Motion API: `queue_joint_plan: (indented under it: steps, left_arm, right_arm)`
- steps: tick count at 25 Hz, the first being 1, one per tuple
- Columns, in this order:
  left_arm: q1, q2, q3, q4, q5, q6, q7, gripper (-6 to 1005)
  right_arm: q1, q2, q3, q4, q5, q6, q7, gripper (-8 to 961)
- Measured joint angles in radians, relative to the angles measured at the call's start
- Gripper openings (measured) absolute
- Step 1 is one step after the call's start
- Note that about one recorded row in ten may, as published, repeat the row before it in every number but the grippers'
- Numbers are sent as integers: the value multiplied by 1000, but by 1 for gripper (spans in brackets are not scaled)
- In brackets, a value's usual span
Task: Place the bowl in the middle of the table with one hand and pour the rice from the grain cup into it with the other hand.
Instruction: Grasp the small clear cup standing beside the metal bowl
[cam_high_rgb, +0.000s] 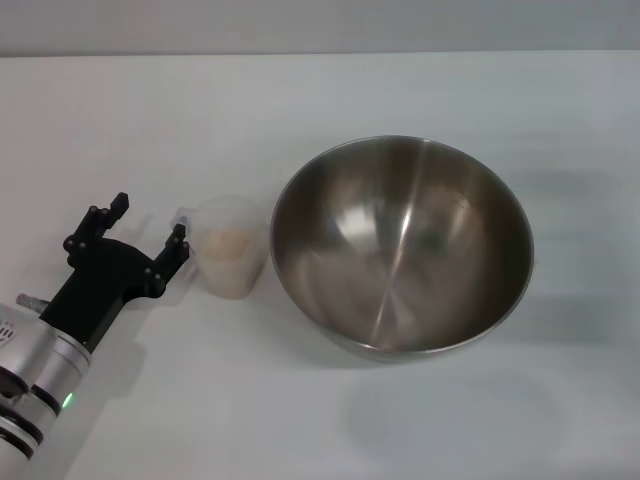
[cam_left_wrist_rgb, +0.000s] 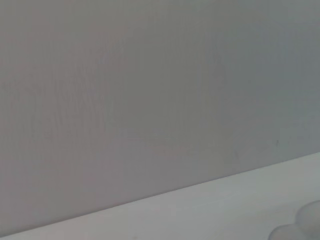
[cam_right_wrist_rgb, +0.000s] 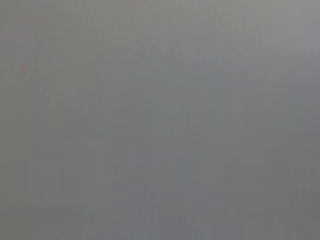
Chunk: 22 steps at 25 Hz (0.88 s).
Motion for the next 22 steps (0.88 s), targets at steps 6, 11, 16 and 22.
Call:
queue_joint_plan:
  steps: [6, 11, 16, 22]
  left_arm:
    - [0, 0, -2, -6, 0, -1, 0, 647]
    - [0, 0, -1, -11, 2, 2, 5, 565]
    - [-1, 0, -1, -12, 2, 4, 0, 413]
    - [-5, -2, 1, -14, 5, 2, -1, 240]
  right_arm:
    - [1, 1, 0, -1, 0, 8, 0, 733]
    - [1, 1, 1, -3, 0, 9, 0, 733]
    - [1, 2, 2, -2, 0, 9, 6, 733]
    - [1, 3, 2, -3, 0, 9, 8, 733]
